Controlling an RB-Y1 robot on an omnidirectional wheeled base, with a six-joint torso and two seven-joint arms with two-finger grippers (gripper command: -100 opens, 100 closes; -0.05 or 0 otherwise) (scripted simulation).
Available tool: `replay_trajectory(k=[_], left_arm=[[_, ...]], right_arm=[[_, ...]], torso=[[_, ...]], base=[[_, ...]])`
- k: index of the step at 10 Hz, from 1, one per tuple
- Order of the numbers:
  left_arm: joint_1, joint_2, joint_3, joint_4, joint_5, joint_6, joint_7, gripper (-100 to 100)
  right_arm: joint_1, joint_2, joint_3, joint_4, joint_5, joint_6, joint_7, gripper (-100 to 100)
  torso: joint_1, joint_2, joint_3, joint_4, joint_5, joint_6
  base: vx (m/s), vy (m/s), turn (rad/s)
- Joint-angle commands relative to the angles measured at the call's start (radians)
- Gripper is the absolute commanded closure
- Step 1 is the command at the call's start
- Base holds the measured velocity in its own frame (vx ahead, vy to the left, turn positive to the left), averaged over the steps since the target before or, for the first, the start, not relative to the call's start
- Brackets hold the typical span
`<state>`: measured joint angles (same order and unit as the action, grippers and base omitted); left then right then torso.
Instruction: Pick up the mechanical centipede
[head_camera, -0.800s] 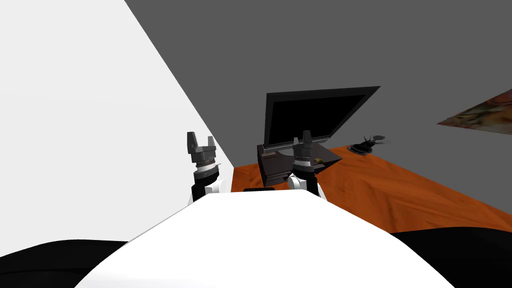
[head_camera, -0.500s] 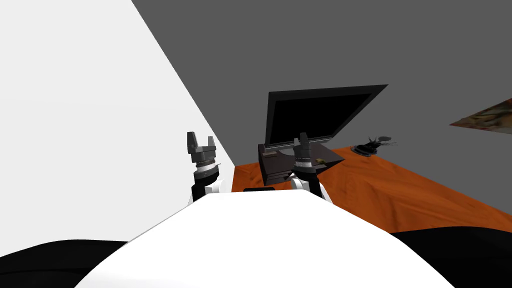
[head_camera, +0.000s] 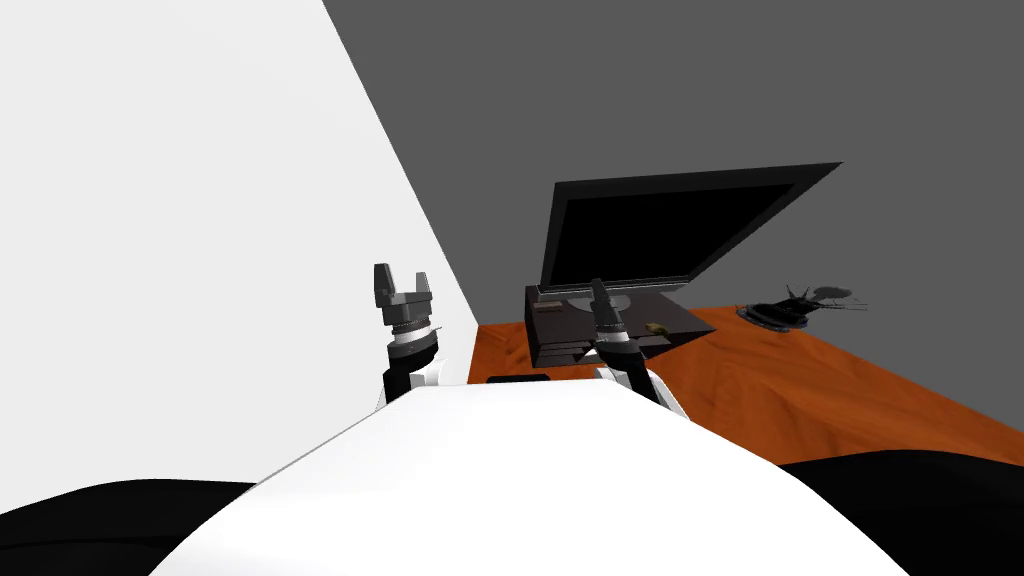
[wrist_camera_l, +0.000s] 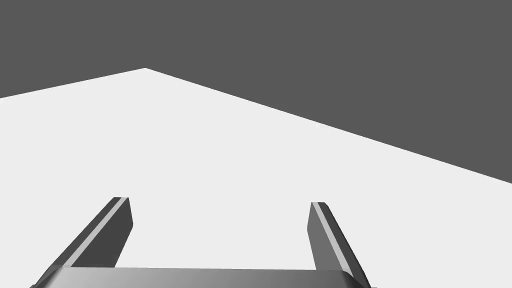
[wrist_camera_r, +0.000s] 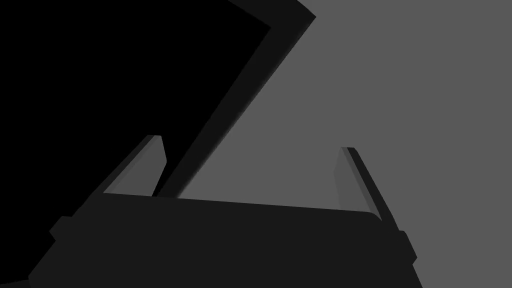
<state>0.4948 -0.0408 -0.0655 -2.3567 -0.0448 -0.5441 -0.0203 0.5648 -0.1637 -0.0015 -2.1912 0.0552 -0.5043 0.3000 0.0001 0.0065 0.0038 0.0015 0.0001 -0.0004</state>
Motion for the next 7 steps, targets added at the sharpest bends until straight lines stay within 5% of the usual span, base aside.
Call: replay_trajectory(k=[1,7], left_arm=[[0.000,0.000,0.000,0.000,0.000,0.000,0.000,0],[0.000,0.000,0.000,0.000,0.000,0.000,0.000,0]], right_arm=[[0.033,-0.037,-0.020,0.022,0.004,0.010,0.050,-100],[0.098,-0.095,-0.058,0.092,0.007,0.034,0.178,-100]], torso=[[0.000,0.000,0.000,0.000,0.000,0.000],[-0.001,-0.004,-0.002,-0.001,0.000,0.000]], base=[[-0.076,0.008,0.267],[-0.036,0.008,0.194]])
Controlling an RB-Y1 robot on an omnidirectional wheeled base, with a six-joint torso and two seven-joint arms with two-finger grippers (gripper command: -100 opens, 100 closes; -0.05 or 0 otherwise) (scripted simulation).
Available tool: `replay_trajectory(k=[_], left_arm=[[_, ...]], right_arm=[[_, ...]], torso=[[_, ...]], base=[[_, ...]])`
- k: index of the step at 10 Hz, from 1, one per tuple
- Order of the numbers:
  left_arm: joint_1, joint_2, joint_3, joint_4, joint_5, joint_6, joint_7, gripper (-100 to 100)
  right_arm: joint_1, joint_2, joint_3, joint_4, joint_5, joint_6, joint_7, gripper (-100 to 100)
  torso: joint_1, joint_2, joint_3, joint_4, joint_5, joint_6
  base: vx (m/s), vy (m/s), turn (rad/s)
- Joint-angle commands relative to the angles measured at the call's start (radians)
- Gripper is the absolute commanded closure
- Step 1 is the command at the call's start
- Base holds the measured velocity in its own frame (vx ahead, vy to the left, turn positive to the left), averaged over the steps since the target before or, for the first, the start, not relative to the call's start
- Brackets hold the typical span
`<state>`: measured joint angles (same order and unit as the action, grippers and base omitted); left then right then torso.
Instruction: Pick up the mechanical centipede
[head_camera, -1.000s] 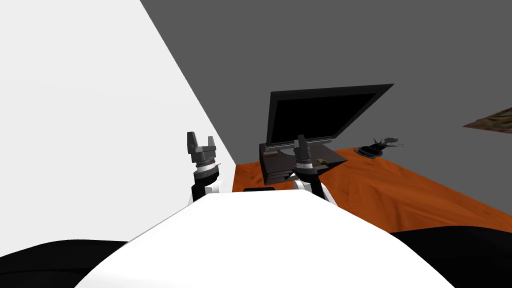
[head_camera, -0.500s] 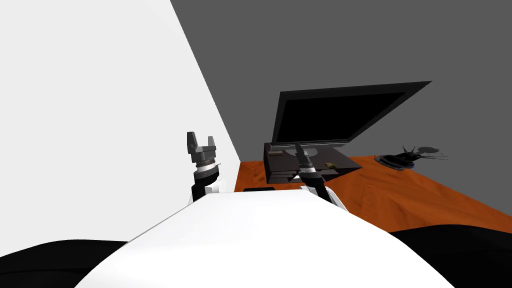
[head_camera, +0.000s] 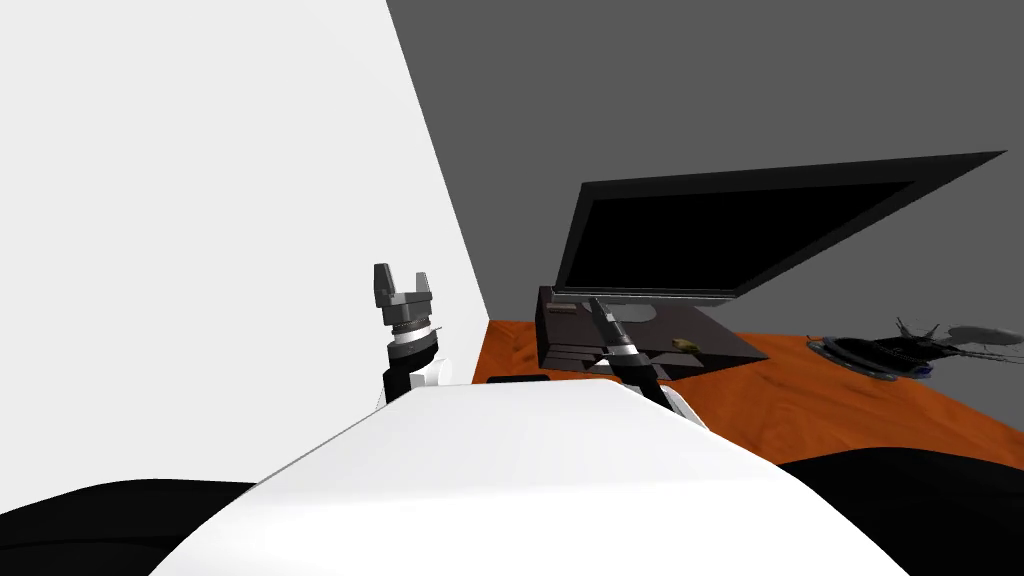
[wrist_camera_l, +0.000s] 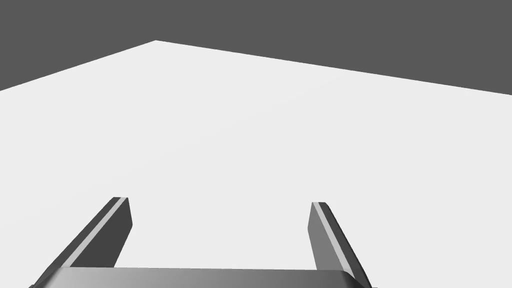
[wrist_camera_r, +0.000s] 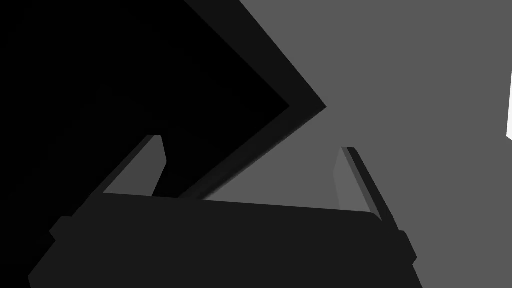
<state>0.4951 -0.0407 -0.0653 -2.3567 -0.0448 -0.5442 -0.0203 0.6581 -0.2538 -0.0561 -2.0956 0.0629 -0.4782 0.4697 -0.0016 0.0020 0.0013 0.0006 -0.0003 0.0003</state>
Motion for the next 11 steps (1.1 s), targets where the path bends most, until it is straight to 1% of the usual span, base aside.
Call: replay_trajectory(k=[1,2,3,4,5,6,7,8,9,10,11], left_arm=[[0.000,0.000,0.000,0.000,0.000,0.000,0.000,0],[0.000,0.000,0.000,0.000,0.000,0.000,0.000,0],[0.000,0.000,0.000,0.000,0.000,0.000,0.000,0],[0.000,0.000,0.000,0.000,0.000,0.000,0.000,0],[0.000,0.000,0.000,0.000,0.000,0.000,0.000,0],[0.000,0.000,0.000,0.000,0.000,0.000,0.000,0],[0.000,0.000,0.000,0.000,0.000,0.000,0.000,0],[0.000,0.000,0.000,0.000,0.000,0.000,0.000,0],[0.000,0.000,0.000,0.000,0.000,0.000,0.000,0],[0.000,0.000,0.000,0.000,0.000,0.000,0.000,0],[0.000,0.000,0.000,0.000,0.000,0.000,0.000,0]], right_arm=[[0.027,-0.022,-0.014,0.025,-0.002,0.019,0.050,-100],[0.027,-0.022,-0.014,0.025,-0.002,0.019,0.053,-100],[0.050,-0.038,-0.024,0.055,-0.003,0.031,0.094,-100],[0.050,-0.038,-0.024,0.055,-0.003,0.031,0.099,-100],[0.073,-0.052,-0.031,0.088,-0.005,0.044,0.141,-100],[0.073,-0.052,-0.031,0.088,-0.005,0.044,0.148,-100],[0.095,-0.065,-0.038,0.123,-0.008,0.059,0.189,-100],[0.095,-0.065,-0.038,0.123,-0.008,0.059,0.197,-100],[0.116,-0.077,-0.043,0.159,-0.011,0.075,0.234,-100],[0.116,-0.077,-0.043,0.159,-0.011,0.075,0.248,-100],[0.138,-0.087,-0.047,0.196,-0.015,0.092,0.282,-100]], torso=[[0.000,0.000,0.000,0.000,0.000,0.000],[0.000,0.000,0.000,0.000,0.000,-0.001],[0.000,-0.001,0.000,0.000,0.000,0.000],[0.000,-0.001,0.000,0.000,0.000,-0.001],[0.000,-0.001,-0.001,0.000,0.000,0.000],[0.000,-0.001,-0.001,0.000,0.000,-0.001],[0.000,-0.001,-0.001,0.000,0.000,0.000],[0.000,-0.001,-0.001,0.000,0.000,-0.001],[0.000,-0.001,-0.001,0.000,0.000,0.000],[0.000,-0.001,-0.001,0.000,0.000,0.000],[-0.001,-0.002,-0.001,0.000,0.000,0.000]], base=[[-0.024,0.009,0.298],[-0.021,0.001,0.122],[-0.021,0.007,0.273],[-0.016,0.006,0.156],[-0.017,0.013,0.311],[-0.015,0.001,0.192],[-0.015,0.008,0.319],[-0.010,-0.001,0.172],[-0.010,0.003,0.332],[-0.007,-0.005,0.172],[-0.006,0.002,0.361]])
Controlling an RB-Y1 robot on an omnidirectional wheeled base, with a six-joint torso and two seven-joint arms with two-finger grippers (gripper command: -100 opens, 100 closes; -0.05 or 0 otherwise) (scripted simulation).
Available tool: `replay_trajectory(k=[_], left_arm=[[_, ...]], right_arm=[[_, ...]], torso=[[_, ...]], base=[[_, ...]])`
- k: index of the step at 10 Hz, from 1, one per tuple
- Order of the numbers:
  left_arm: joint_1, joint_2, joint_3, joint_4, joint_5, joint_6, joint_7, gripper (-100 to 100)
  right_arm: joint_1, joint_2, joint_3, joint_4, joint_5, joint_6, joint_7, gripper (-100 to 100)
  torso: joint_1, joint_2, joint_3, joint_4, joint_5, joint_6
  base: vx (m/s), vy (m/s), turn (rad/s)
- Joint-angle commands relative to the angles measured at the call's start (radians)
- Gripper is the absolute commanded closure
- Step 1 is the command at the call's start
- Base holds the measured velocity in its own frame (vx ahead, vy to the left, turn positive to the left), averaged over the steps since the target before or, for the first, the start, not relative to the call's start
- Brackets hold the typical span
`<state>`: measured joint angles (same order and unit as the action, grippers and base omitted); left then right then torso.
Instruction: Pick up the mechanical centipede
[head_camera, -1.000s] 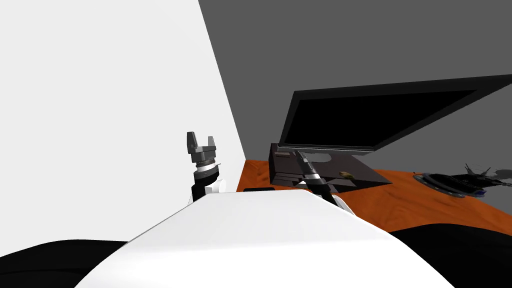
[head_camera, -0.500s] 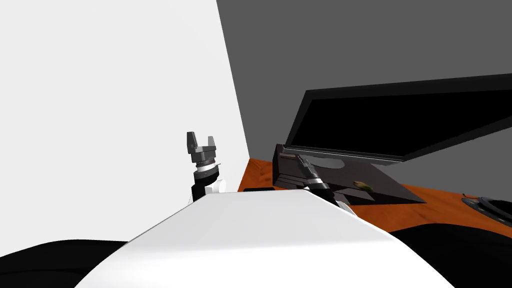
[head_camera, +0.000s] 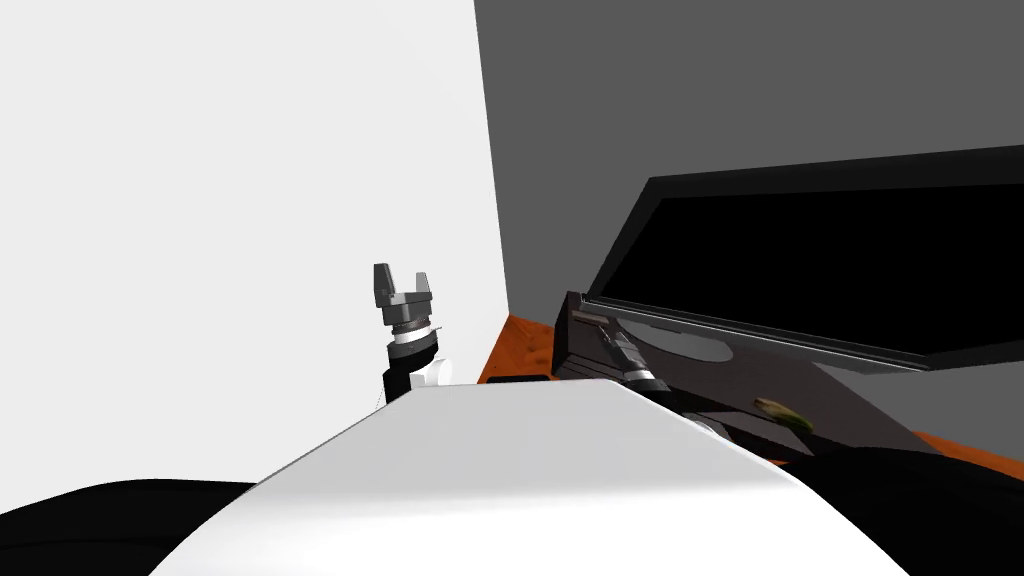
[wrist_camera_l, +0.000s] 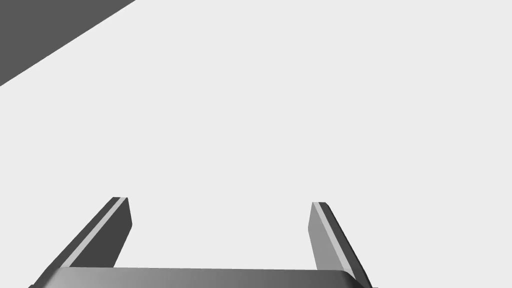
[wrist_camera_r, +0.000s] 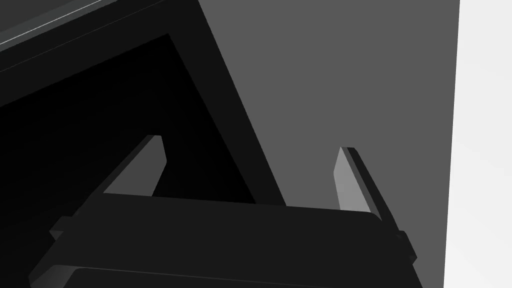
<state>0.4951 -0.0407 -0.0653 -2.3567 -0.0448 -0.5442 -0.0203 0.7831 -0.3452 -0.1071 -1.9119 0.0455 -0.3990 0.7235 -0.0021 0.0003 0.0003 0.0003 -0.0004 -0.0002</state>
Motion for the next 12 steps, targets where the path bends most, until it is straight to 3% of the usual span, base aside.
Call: replay_trajectory(k=[1,2,5,6,7,8,9,10,11,12], left_arm=[[0.000,0.000,0.000,0.000,0.000,0.000,0.000,0],[0.000,0.000,0.000,0.000,0.000,0.000,0.000,0],[0.000,0.000,0.000,0.000,0.000,0.000,0.000,0],[0.000,0.000,0.000,0.000,0.000,0.000,0.000,0],[0.000,0.000,0.000,0.000,0.000,0.000,0.000,0],[0.000,0.000,0.000,0.000,0.000,0.000,0.000,0],[0.000,0.000,0.000,0.000,0.000,0.000,0.000,0],[0.000,0.000,0.000,0.000,0.000,0.000,0.000,0],[0.000,0.000,0.000,0.000,0.000,0.000,0.000,0],[0.000,0.000,0.000,0.000,0.000,0.000,0.000,0]], right_arm=[[0.013,0.004,0.004,0.012,0.002,0.013,0.046,-100],[0.034,-0.006,0.002,0.051,-0.002,0.030,0.075,-100],[0.055,-0.016,0.001,0.091,-0.007,0.048,0.150,-100],[0.075,-0.026,0.002,0.130,-0.012,0.067,0.186,-100],[0.075,-0.026,0.002,0.130,-0.012,0.067,0.203,-100],[0.094,-0.035,0.003,0.170,-0.018,0.086,0.239,-100],[0.094,-0.035,0.003,0.170,-0.018,0.086,0.256,-100],[0.113,-0.044,0.005,0.210,-0.024,0.105,0.288,-100],[0.113,-0.044,0.005,0.210,-0.024,0.105,0.308,-100],[0.131,-0.053,0.008,0.250,-0.030,0.124,0.343,-100]], torso=[[0.000,0.000,0.000,0.000,0.000,0.000],[0.000,0.000,0.000,0.000,0.000,0.001],[0.000,-0.001,0.000,0.000,0.000,0.000],[-0.001,-0.001,0.000,0.000,0.000,0.001],[0.000,-0.001,0.000,0.000,0.000,0.000],[-0.001,-0.001,0.000,0.000,0.000,0.001],[-0.001,-0.001,0.000,0.000,0.000,0.000],[-0.001,-0.001,-0.001,0.000,0.000,0.001],[-0.001,-0.001,-0.001,0.000,0.000,0.000],[-0.001,-0.001,-0.001,0.000,0.000,0.002]], base=[[-0.003,-0.007,0.185],[-0.001,-0.001,0.314],[-0.001,-0.005,0.254],[0.003,-0.004,0.399],[0.003,-0.014,0.164],[0.003,-0.007,0.341],[0.004,-0.013,0.217],[0.006,-0.008,0.417],[0.008,-0.018,0.155],[0.009,-0.011,0.307]])
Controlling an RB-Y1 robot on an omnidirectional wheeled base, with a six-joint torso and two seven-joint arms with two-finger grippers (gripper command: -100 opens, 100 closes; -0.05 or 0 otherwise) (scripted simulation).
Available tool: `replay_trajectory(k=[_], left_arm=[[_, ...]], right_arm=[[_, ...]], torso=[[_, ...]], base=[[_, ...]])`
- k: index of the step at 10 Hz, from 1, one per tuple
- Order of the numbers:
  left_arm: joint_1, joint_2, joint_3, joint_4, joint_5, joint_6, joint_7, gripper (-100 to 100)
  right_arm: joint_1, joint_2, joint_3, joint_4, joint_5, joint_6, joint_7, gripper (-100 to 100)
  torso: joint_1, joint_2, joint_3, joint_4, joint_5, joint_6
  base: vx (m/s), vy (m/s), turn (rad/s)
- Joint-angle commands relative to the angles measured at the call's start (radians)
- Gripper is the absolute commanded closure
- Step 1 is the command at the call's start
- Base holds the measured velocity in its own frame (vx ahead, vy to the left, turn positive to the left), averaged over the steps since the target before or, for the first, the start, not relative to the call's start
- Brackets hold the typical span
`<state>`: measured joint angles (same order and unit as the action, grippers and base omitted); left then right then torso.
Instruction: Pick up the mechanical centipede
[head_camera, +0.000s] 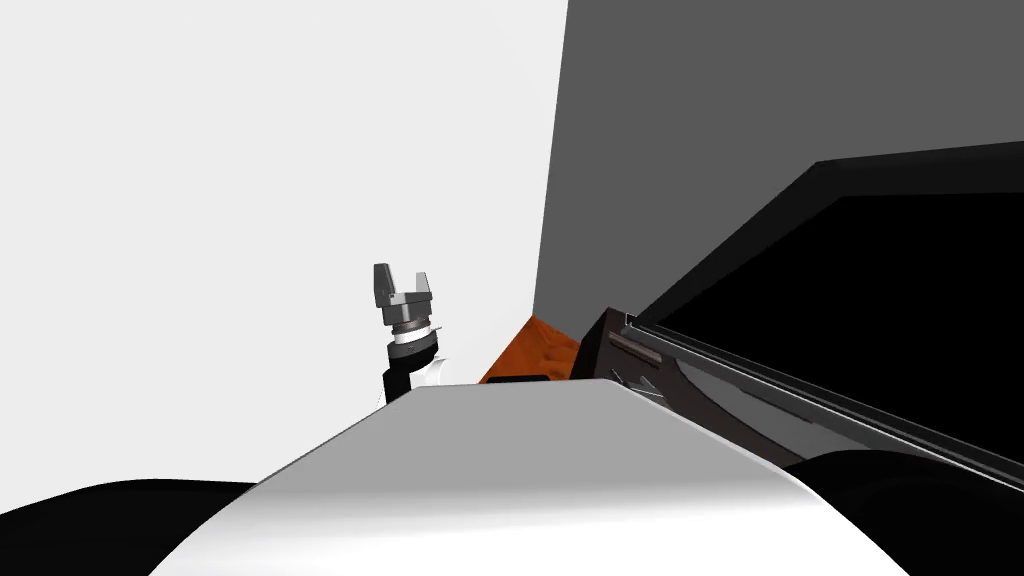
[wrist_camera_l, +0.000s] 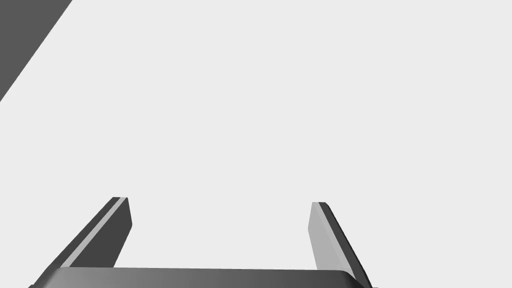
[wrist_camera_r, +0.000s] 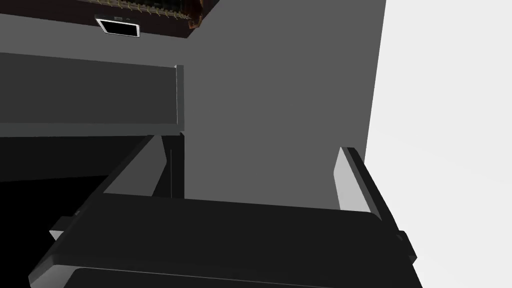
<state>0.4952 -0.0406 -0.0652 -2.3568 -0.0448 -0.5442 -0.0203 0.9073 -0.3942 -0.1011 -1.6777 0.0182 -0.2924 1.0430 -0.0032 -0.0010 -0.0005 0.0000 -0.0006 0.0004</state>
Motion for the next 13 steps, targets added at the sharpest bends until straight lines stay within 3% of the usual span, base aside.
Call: replay_trajectory(k=[1,2,3,4,5,10,11,13], left_arm=[[0.000,0.000,0.000,0.000,0.000,0.000,0.000,0],[0.000,0.000,0.000,0.000,0.000,0.000,0.000,0],[0.000,0.000,0.000,0.000,0.000,0.000,0.000,0],[0.000,0.000,0.000,0.000,0.000,0.000,0.000,0],[0.000,0.000,0.000,0.000,0.000,0.000,0.000,0],[0.000,0.000,0.000,0.000,0.000,0.000,0.000,0],[0.000,0.000,0.000,0.000,0.000,0.000,0.000,0],[0.000,0.000,0.000,0.000,0.000,0.000,0.000,0]], right_arm=[[0.006,-0.004,0.002,0.015,-0.003,0.017,0.040,-100],[0.024,-0.014,0.005,0.055,-0.010,0.036,0.074,-100],[0.024,-0.014,0.005,0.055,-0.010,0.036,0.090,-100],[0.041,-0.024,0.008,0.093,-0.017,0.055,0.118,-100],[0.041,-0.024,0.008,0.093,-0.017,0.055,0.139,-100],[0.089,-0.058,0.017,0.206,-0.040,0.110,0.273,-100],[0.089,-0.058,0.017,0.206,-0.040,0.110,0.275,-100],[0.118,-0.084,0.023,0.278,-0.058,0.144,0.340,-100]], torso=[[0.000,0.000,0.000,0.000,0.000,0.000],[0.000,0.000,0.000,0.000,0.000,0.001],[0.000,0.000,0.000,0.000,0.000,0.000],[0.000,0.000,0.000,0.000,0.000,0.001],[0.000,0.000,0.000,0.000,0.000,0.000],[-0.001,0.000,0.000,0.000,0.000,0.001],[-0.001,-0.001,0.000,0.000,0.000,0.000],[-0.001,0.000,0.000,0.000,0.000,0.001]], base=[[0.006,-0.017,0.226],[0.007,-0.015,0.398],[0.008,-0.024,0.151],[0.010,-0.018,0.355],[0.007,-0.024,0.174],[0.007,-0.022,0.270],[0.006,-0.027,0.157],[0.008,-0.034,0.302]])
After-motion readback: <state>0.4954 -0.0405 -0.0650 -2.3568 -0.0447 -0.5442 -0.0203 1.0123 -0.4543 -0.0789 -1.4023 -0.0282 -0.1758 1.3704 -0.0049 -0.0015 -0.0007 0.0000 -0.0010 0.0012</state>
